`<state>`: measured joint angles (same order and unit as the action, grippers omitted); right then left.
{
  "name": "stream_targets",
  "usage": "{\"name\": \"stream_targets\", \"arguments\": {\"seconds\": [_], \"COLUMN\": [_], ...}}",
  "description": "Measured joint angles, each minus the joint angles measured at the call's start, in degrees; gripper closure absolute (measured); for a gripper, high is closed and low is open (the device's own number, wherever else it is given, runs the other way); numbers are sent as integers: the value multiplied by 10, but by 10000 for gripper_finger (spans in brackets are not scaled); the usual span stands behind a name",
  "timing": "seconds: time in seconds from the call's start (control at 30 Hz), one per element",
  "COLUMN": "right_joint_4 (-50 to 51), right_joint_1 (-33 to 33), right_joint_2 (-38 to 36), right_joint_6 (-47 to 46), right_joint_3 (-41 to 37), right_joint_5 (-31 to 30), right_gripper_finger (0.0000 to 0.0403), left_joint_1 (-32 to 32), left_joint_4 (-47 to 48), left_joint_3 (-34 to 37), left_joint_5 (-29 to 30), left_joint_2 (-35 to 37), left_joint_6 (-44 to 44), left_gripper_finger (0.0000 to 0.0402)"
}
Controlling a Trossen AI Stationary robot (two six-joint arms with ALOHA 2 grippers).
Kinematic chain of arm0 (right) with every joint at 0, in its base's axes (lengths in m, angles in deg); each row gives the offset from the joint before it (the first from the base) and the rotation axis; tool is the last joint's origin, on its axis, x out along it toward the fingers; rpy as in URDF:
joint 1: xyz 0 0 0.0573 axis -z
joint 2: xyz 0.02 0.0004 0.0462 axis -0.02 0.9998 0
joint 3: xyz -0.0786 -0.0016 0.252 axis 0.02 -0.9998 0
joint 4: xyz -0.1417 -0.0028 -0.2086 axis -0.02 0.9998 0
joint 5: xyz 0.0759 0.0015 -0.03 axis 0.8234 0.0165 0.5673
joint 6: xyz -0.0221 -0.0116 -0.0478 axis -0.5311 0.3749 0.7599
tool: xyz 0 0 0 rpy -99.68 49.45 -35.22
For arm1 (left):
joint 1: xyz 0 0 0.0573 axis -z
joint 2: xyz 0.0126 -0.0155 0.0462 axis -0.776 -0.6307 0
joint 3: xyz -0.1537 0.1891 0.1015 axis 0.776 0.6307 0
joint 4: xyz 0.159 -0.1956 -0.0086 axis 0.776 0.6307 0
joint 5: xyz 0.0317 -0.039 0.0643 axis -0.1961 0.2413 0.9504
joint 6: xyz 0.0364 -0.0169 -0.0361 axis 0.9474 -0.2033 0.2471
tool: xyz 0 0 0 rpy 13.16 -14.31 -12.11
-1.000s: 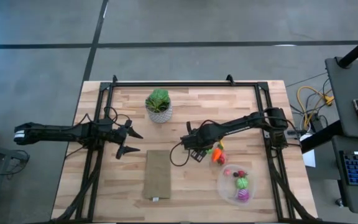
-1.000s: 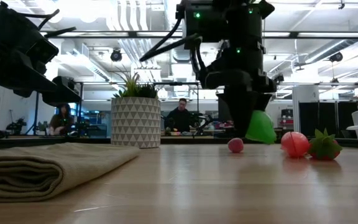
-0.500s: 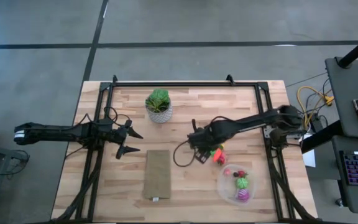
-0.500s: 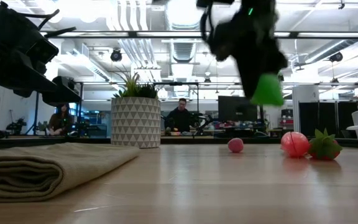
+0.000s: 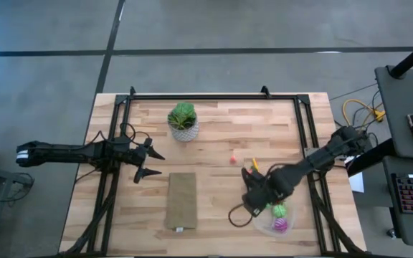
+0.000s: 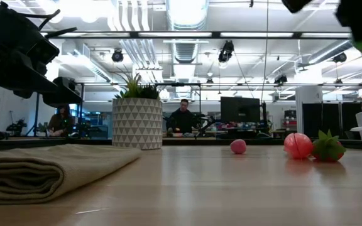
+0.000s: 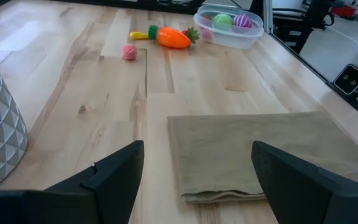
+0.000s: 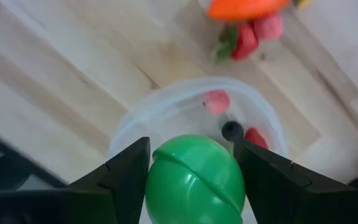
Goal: Pick and placing Produce into tupperware
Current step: Put the apple into the transparent container, then put the top peach into the transparent container
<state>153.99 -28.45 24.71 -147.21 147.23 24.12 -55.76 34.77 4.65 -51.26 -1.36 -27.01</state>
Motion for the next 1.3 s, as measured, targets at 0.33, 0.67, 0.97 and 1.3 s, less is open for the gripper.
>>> {"name": "stream_targets", "arguments": {"seconds": [0.33,0.67,0.97,1.3], "right_joint_4": [-26,-35,-14,-88], "right_joint_1": [-35,-35,85,262], "right_joint_2": [45,39,22,50], "right_joint_6": [-86,-78,71,236], "right_joint_3": [-65,-46,-6,-7], "right_joint_5": [11,-32,-76,-70], "right_gripper_finger": [168,82,76,77], "left_joint_1": [0,0,0,0], "left_joint_4": [0,0,0,0], "left_joint_3": [0,0,0,0], "left_joint_5": [0,0,0,0], "left_joint_2": [0,0,0,0], "left_joint_6": [0,0,0,0], "left_gripper_finger": [118,118,118,118]}}
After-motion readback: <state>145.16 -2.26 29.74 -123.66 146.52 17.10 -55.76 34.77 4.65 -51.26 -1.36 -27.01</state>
